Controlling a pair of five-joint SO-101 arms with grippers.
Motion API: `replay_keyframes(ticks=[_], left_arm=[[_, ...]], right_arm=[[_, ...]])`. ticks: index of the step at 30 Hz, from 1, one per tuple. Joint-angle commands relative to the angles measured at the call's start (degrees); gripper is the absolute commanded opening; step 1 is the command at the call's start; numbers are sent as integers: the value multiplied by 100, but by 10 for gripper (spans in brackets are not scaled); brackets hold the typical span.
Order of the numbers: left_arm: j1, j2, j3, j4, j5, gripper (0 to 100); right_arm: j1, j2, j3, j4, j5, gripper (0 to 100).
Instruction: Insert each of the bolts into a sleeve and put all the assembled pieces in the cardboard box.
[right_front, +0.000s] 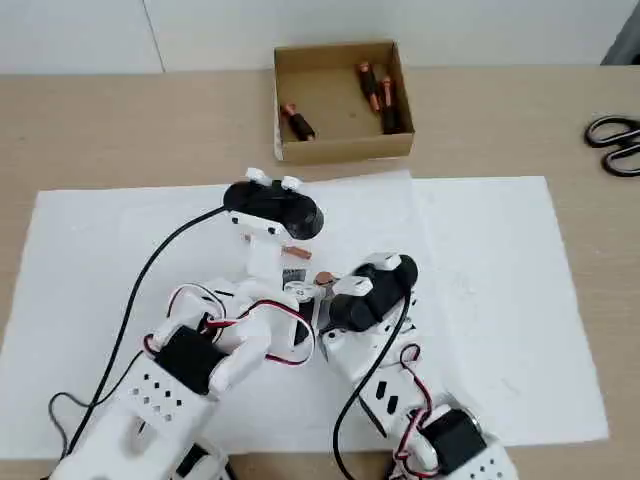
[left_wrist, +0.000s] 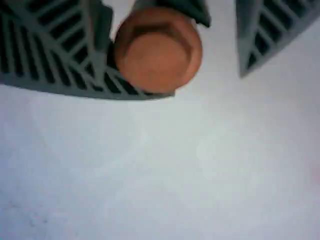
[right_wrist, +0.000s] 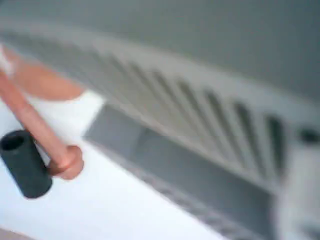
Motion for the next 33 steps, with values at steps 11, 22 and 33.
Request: replay_keyframes(ticks=[11,22,33], left_arm=[[-220,-88,-822,220,-62,169],[-941,-88,-1895,1169,-70,169],[-1292,-88,-2941,1969,-70,169]], right_arm=[[4,-66,-70,-171,-53,4],[347,4,185,-541,-44,4],[1095,-4,246,-514,-18,4]])
